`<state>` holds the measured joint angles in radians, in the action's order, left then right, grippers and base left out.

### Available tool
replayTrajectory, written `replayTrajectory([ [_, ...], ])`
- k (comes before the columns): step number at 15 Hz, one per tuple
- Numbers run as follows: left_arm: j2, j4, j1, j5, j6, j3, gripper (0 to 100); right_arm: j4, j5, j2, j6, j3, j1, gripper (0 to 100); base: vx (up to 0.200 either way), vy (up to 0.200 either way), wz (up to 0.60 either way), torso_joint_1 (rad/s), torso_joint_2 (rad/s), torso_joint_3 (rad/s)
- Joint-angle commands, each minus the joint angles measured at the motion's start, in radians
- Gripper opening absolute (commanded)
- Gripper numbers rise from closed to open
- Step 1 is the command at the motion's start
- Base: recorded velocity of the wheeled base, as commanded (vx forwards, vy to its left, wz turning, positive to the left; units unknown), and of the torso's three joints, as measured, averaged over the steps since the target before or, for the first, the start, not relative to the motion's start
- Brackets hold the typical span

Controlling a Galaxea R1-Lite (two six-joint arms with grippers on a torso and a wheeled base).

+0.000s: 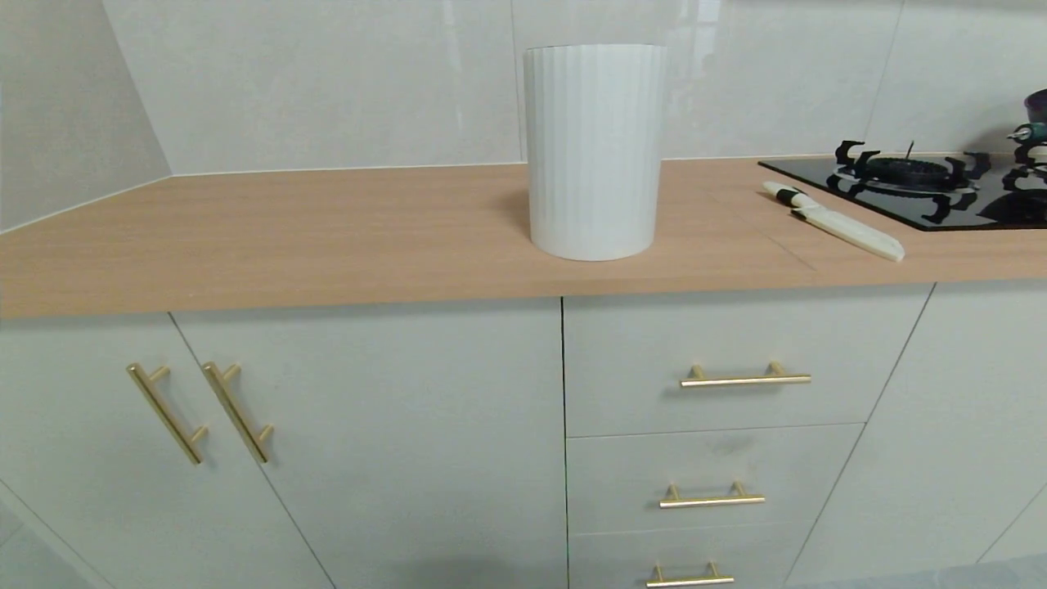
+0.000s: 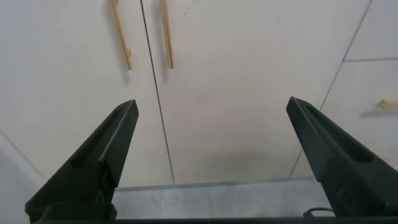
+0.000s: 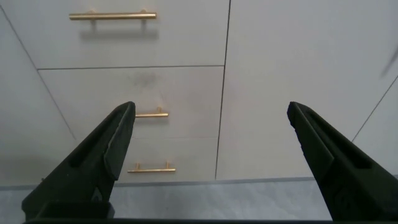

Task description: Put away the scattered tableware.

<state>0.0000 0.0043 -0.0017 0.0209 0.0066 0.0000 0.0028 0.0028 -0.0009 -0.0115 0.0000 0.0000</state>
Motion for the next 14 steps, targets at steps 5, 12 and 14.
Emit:
replayTrajectory([
  [5,0.002,0.000,0.000,-0.001,0.000,0.000,100,0.000,0.000,0.001,-0.001,0.000,0.000,100,0.200,0.000,0.00,0.003,0.00,0.000],
  [12,0.002,0.000,0.000,-0.001,0.000,0.000,100,0.000,0.000,0.002,-0.002,0.000,0.000,100,0.029,0.000,0.00,0.000,0.00,0.000],
  [14,0.002,0.000,0.000,0.001,0.000,0.000,100,0.000,0.002,0.001,-0.002,0.000,0.000,100,0.000,0.000,0.00,0.000,0.00,0.000],
])
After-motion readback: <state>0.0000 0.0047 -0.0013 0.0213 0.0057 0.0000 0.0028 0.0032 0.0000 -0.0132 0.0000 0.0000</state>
